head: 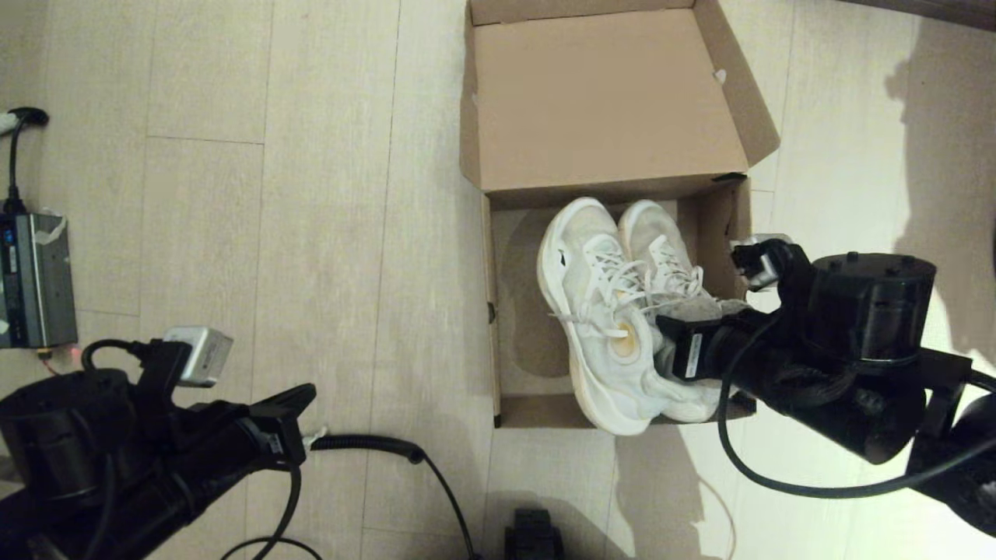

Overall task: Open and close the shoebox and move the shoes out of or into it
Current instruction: Put the shoes into the shoe box

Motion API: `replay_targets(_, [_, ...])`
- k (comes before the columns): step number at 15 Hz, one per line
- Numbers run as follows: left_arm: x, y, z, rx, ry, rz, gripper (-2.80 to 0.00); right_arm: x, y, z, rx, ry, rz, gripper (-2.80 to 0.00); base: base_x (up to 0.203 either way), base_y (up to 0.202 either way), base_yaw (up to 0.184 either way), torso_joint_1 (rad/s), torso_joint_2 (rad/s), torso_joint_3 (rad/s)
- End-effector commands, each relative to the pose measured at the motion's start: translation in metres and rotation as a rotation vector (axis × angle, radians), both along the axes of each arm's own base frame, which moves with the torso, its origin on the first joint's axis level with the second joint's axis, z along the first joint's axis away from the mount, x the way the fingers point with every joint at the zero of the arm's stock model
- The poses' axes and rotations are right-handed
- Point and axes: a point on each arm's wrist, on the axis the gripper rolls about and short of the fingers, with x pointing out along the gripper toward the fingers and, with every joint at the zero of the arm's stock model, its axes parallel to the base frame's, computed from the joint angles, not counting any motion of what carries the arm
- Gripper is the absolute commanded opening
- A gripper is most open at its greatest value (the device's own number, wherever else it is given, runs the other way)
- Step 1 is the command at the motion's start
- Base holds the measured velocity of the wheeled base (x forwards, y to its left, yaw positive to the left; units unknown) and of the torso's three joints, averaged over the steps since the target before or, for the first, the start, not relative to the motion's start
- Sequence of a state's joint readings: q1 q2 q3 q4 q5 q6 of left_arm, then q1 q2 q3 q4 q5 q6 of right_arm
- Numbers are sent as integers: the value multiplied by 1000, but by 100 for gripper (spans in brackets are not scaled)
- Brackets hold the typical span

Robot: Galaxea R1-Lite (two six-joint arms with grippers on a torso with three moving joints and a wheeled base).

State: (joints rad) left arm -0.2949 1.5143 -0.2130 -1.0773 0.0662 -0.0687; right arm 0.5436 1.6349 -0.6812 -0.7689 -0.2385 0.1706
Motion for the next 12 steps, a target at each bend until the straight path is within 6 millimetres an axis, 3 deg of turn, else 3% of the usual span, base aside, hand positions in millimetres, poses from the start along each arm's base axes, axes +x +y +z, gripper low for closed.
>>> replay_targets(1, [-1, 0, 0, -3, 0, 1, -280, 17, 10, -22, -18, -32, -23, -280, 0, 0, 0, 0, 0, 0])
replay_targets(4, [-2, 0, -5, 1, 20, -2, -280, 21, 12, -35, -61, -111, -38, -280, 0, 0, 0, 0, 0, 0])
replay_targets(8, [-2, 0, -5, 1, 22, -3, -280, 22, 13, -32, -58, -125, -37, -280, 0, 0, 0, 0, 0, 0])
replay_targets(9, [-2, 0, -6, 0, 23, -3, -280, 22, 13, -32, -56, -127, -38, 0, 0, 0, 0, 0, 0, 0])
replay_targets(12, [-2, 0, -5, -1, 21, -3, -280, 19, 11, -27, -51, -139, -45, 0, 0, 0, 0, 0, 0, 0])
